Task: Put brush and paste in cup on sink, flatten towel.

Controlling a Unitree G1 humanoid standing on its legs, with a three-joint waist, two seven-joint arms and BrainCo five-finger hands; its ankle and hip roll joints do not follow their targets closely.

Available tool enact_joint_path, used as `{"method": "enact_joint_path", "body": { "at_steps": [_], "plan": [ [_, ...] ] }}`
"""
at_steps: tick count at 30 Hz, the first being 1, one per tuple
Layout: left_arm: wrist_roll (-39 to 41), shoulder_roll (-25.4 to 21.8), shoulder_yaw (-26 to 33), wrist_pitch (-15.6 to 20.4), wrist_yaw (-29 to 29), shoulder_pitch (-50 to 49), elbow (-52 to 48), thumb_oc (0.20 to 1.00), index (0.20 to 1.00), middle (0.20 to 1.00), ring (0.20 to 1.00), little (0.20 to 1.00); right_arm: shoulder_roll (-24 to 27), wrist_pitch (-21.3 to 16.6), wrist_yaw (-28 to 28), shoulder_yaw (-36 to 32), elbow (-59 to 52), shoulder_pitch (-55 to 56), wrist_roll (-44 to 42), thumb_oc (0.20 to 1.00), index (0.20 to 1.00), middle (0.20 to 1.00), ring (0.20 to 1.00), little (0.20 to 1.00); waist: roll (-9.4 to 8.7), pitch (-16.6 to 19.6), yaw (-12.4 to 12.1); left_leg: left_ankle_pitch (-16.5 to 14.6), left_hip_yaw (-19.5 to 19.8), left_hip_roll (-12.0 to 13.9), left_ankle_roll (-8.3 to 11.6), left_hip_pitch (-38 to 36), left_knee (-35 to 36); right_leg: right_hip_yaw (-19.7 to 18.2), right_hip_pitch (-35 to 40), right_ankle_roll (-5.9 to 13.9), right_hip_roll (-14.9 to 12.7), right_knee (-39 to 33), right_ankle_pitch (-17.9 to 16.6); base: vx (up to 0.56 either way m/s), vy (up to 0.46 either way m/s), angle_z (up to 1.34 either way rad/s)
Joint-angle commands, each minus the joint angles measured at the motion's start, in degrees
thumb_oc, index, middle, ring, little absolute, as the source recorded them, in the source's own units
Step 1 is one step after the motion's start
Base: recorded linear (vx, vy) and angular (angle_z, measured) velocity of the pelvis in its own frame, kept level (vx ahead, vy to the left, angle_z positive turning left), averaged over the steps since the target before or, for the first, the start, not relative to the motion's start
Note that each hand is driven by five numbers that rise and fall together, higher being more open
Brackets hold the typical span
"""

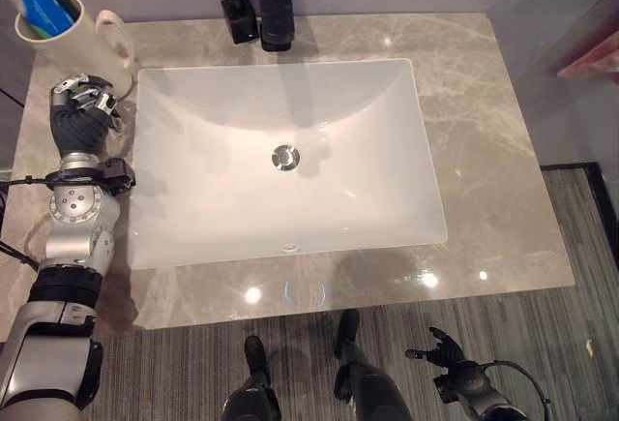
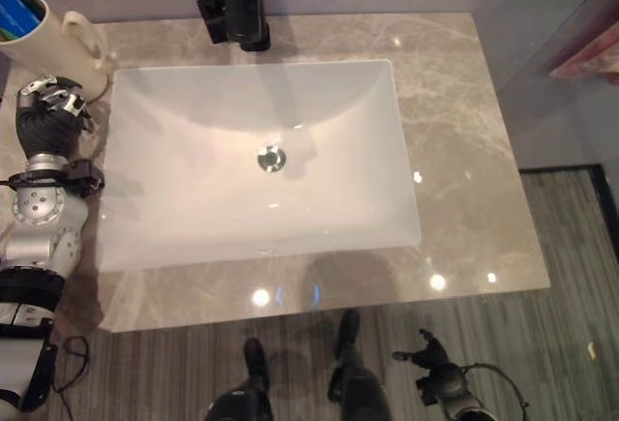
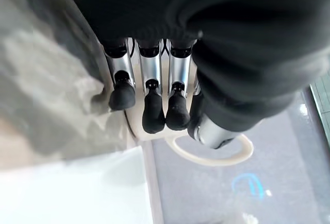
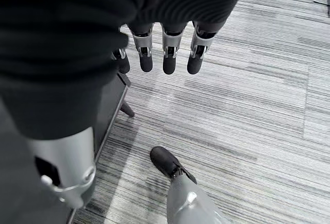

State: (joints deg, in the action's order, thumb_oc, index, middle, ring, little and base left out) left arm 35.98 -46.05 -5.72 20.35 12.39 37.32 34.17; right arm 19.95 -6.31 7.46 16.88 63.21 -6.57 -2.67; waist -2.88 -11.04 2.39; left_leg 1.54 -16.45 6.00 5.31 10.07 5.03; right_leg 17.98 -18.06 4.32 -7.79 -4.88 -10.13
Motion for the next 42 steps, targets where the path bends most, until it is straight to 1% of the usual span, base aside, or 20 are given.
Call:
{"method": "enact_joint_path", "body": {
  "at_steps": [1,4,5,10,18,20,23,26,30,31,34,36,42],
  "plan": [
    [0.54,-3.88,-0.88,1.37,1.02,7.01,3.97,0.200,0.200,0.200,0.200,0.200,0.69,-0.41,1.02,0.63,-0.16,-2.23,-1.97,1.000,1.000,1.000,1.000,1.000,1.25,-2.07,0.18,3.20,3.78,-0.54,-0.25,0.95,-0.03,-1.22,5.57,6.81,-2.40,-0.12,0.51,0.00,0.000,0.00],
    [1.01,-3.42,-0.74,1.53,1.06,7.15,3.68,0.200,0.200,0.200,0.200,0.200,0.54,-0.42,1.01,0.80,0.08,-2.34,-2.08,1.000,1.000,1.000,1.000,1.000,1.16,-2.10,0.12,3.22,3.86,-0.57,-0.25,1.14,-0.03,-1.27,5.40,6.80,-2.40,-0.12,0.47,0.00,0.000,0.00],
    [1.61,-2.86,0.11,1.80,0.92,5.66,2.19,0.200,0.200,0.200,0.200,0.200,0.34,-0.44,1.30,0.51,0.17,-2.56,-2.32,1.000,1.000,1.000,1.000,1.000,1.10,-2.18,-0.08,3.19,3.86,-0.60,-0.24,1.16,-0.03,-1.21,5.34,6.83,-2.40,-0.12,0.47,0.00,0.000,0.00],
    [1.56,-3.06,5.39,2.09,-0.54,-3.93,-4.10,0.200,0.200,0.200,0.200,0.200,0.68,-0.46,1.08,-0.64,-0.27,-2.03,-1.71,1.000,1.000,1.000,1.000,1.000,1.35,-2.44,-1.11,3.12,3.63,-0.75,-0.32,1.27,-0.03,-1.23,5.07,6.74,-2.58,-0.12,0.49,0.00,0.000,0.00],
    [1.36,-5.72,9.73,2.56,0.58,-6.53,-2.43,0.200,0.200,0.200,0.200,0.200,1.39,-0.66,0.90,-1.17,-0.96,-1.50,-1.51,1.000,1.000,1.000,1.000,1.000,1.79,-2.65,-1.59,3.32,3.85,-0.88,-0.30,2.17,-0.03,-1.13,4.28,6.86,-2.74,-0.12,0.30,0.00,0.000,0.00],
    [1.10,-6.05,9.55,2.61,1.01,-5.76,-1.78,0.200,0.200,0.200,0.200,0.200,1.49,-0.72,0.88,-1.15,-0.90,-1.58,-1.50,1.000,1.000,1.000,1.000,1.000,1.82,-2.72,-1.60,3.33,3.90,-0.91,-0.29,2.28,-0.03,-1.10,4.21,6.87,-2.74,-0.12,0.31,0.00,0.000,0.00],
    [0.26,-8.29,7.40,2.07,2.04,-1.23,2.54,0.200,0.200,0.200,0.200,0.200,1.77,-0.78,0.76,-0.55,-1.35,-1.70,-1.59,1.000,1.000,1.000,1.000,1.000,1.80,-2.72,-1.25,3.44,3.95,-0.90,-0.26,2.87,-0.03,-1.19,3.62,7.03,-2.77,-0.12,0.13,0.00,0.000,0.00],
    [0.17,-9.15,6.05,1.76,2.04,1.50,5.03,0.200,0.200,0.200,0.200,0.200,1.87,-0.86,0.85,-0.38,-1.50,-1.85,-1.90,1.000,1.000,1.000,1.000,1.000,1.81,-2.83,-0.93,3.60,3.80,-0.83,-0.14,3.29,-0.03,-1.23,3.25,7.18,-2.80,-0.12,-0.07,0.00,0.000,0.00],
    [-0.27,-12.02,2.47,1.27,1.57,6.49,8.92,0.200,0.200,0.200,0.200,0.200,2.30,-1.20,0.56,0.23,-2.60,-2.11,-2.50,1.000,1.000,1.000,1.000,1.000,1.31,-2.80,-0.24,3.81,3.49,-0.65,-0.04,4.38,-0.03,-2.33,1.75,7.45,-2.35,-0.12,-1.00,0.00,0.000,0.00],
    [-0.10,-12.74,0.80,0.94,1.84,9.62,11.07,0.200,0.200,0.200,0.200,0.200,2.20,-1.13,0.40,1.06,-2.43,-2.25,-2.32,1.000,1.000,1.000,1.000,1.000,1.02,-2.44,0.10,4.01,3.61,-0.50,0.07,5.22,-0.03,-2.52,1.08,7.59,-2.25,-0.12,-1.49,0.00,0.000,0.00],
    [0.21,-12.75,-0.97,0.62,1.75,12.77,13.30,0.200,0.200,0.200,0.200,0.200,1.99,-1.23,0.14,1.39,-2.81,-1.67,-2.54,1.000,1.000,1.000,1.000,1.000,0.71,-2.09,0.45,4.07,3.90,-0.33,0.08,5.80,-0.03,-2.24,0.67,7.59,-2.28,-0.12,-1.39,0.00,0.000,0.00],
    [0.40,-11.86,-2.45,0.61,1.99,15.14,14.18,0.200,0.200,0.200,0.200,0.200,1.76,-1.42,0.06,1.73,-3.24,-1.39,-2.81,1.000,1.000,1.000,1.000,1.000,0.53,-1.99,0.81,4.10,4.08,-0.32,0.18,6.21,-0.03,-2.01,0.41,7.63,-2.42,-0.12,-1.24,0.00,0.000,0.00],
    [0.08,-9.95,-3.45,0.69,2.15,16.08,14.08,0.200,0.200,0.200,0.200,0.200,1.94,-1.66,0.10,1.54,-3.91,-0.97,-3.27,1.000,1.000,1.000,1.000,1.000,0.37,-1.76,1.18,3.92,4.00,-0.28,0.14,6.23,-0.03,-2.42,0.10,7.60,-2.45,-0.12,-1.20,0.00,0.000,0.00]
  ]
}}
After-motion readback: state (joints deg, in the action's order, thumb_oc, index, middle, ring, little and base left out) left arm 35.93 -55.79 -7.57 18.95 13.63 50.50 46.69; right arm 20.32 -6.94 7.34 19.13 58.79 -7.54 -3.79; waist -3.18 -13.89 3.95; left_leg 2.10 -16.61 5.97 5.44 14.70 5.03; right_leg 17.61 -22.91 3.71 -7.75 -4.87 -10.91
